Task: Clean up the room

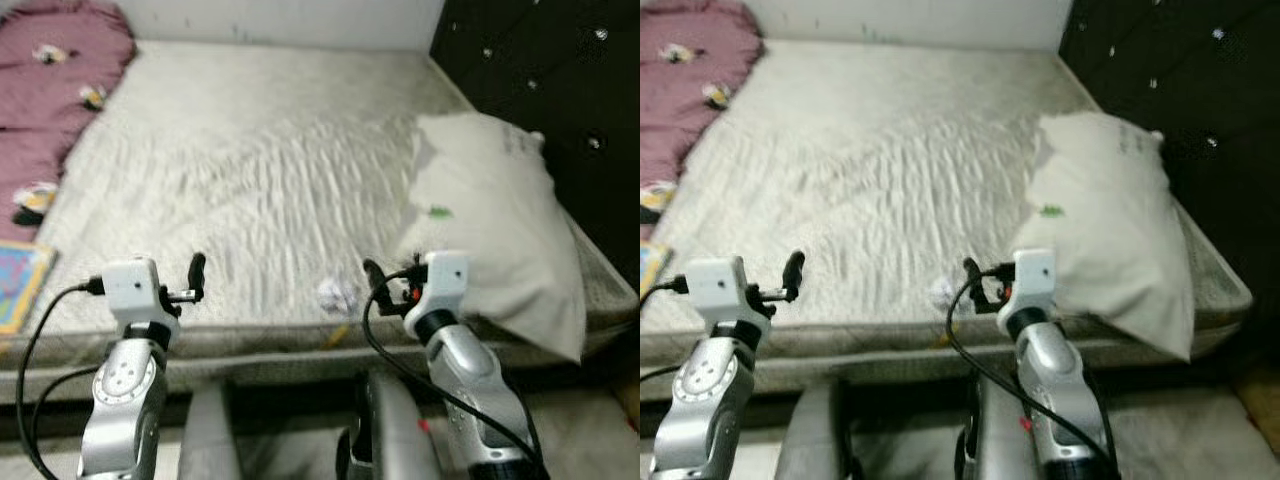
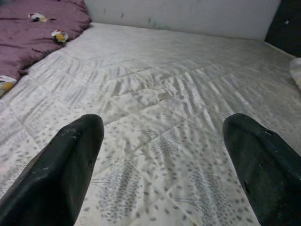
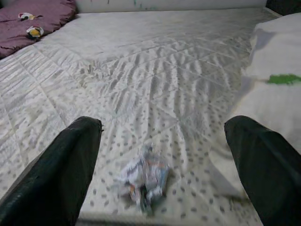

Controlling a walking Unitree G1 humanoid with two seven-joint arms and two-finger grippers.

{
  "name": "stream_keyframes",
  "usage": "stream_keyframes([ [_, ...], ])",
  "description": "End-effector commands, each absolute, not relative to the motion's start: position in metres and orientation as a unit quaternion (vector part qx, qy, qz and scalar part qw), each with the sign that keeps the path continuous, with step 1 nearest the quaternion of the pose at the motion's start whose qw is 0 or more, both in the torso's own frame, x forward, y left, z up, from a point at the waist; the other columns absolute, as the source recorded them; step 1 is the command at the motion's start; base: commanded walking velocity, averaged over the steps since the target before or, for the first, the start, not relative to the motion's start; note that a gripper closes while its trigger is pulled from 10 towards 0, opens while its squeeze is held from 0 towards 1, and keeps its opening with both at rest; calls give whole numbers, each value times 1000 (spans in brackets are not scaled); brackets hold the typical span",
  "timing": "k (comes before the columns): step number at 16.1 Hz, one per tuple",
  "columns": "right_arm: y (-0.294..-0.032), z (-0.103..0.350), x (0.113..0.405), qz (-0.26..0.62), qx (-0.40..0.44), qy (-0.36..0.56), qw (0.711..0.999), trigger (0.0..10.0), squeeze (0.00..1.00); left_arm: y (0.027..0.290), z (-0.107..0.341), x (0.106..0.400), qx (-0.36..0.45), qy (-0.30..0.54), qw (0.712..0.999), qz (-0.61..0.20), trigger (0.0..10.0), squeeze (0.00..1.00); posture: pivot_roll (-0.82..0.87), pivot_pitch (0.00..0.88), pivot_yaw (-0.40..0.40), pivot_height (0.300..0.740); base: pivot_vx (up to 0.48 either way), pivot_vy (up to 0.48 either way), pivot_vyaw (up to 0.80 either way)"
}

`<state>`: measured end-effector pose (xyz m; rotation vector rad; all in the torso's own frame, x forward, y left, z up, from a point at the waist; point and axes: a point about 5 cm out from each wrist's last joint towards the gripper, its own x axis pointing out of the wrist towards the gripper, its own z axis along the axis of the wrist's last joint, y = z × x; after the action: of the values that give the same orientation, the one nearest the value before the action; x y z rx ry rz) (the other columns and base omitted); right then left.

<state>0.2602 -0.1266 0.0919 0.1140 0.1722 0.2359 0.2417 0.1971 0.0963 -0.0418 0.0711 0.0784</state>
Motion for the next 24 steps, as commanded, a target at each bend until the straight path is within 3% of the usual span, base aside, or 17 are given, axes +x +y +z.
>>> stream_keyframes([
  [1, -127, 94, 264, 124, 51, 88, 987, 10000, 0, 194, 101, 241, -18, 30, 999, 36, 10000, 0, 54, 0, -49, 557, 0, 0, 0],
  [4, -119, 91, 264, 162, 42, 109, 980, 10000, 0, 203, 102, 242, 44, 19, 999, 22, 10000, 0, 57, 0, -50, 557, 0, 0, 0],
  [7, -109, 89, 265, 181, 34, 119, 976, 10000, 0, 213, 105, 238, 23, 30, 999, 29, 10000, 0, 90, 17, -54, 557, 0, 0, 800],
  [11, -89, 86, 284, 184, 42, 121, 975, 10000, 0, 217, 106, 229, 33, 39, 998, 25, 10000, 0, 104, 55, -43, 557, 0, 0, 0],
  [16, -66, 74, 289, 190, 67, 124, 972, 10000, 0, 214, 107, 220, 29, 50, 998, 23, 10000, 0, 134, 81, -23, 498, 0, 0, 0],
  [18, -60, 70, 293, 191, 78, 118, 971, 10000, 0, 216, 106, 219, 28, 54, 998, 28, 10000, 0, 150, 87, -21, 498, 0, 0, 0],
  [24, -65, 91, 314, 145, 67, 36, 986, 10000, 0, 225, 115, 205, 46, 58, 996, 47, 10000, 0, 172, 166, -26, 490, 0, 0, 0],
])
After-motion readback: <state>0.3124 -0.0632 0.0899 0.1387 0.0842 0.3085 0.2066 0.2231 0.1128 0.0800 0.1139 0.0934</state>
